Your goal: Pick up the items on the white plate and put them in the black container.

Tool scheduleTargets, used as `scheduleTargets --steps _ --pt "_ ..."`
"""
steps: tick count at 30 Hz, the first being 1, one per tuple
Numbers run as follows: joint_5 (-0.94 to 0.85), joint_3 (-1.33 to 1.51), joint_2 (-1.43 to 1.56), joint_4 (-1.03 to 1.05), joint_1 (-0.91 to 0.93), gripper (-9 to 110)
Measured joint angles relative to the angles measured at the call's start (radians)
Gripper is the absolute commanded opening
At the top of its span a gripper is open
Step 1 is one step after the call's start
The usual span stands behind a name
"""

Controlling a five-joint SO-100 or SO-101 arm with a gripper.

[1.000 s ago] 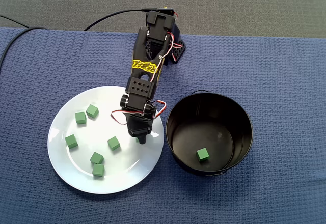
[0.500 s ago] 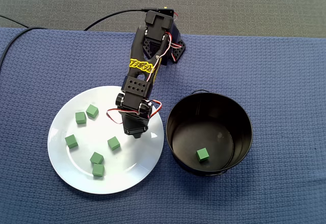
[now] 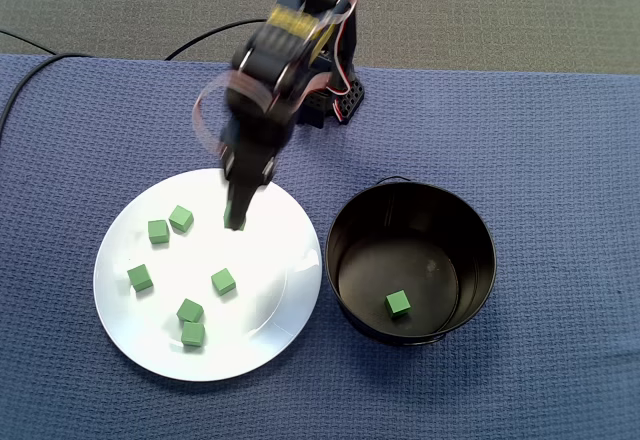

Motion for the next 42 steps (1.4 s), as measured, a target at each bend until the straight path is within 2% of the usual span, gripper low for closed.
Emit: scheduleTargets --steps 3,8,13,18,31,33,36,42 --pt "0.025 0.080 0.230 -0.014 -0.080 0" --pt "0.014 0.236 0.505 -0.032 -0.339 0" --pt "-0.002 0.482 0.640 -0.192 -0.529 0" --pt "-0.020 0.646 0.543 -0.356 -0.604 0" --pt "-0.071 0.710 0.158 -0.523 -0.673 0" --pt "-0.071 0.712 0.140 -0.537 -0.673 8" --pt "-0.064 0.715 0.140 -0.540 -0.673 30" --pt "-0.040 0.687 0.175 -0.463 -0.634 36"
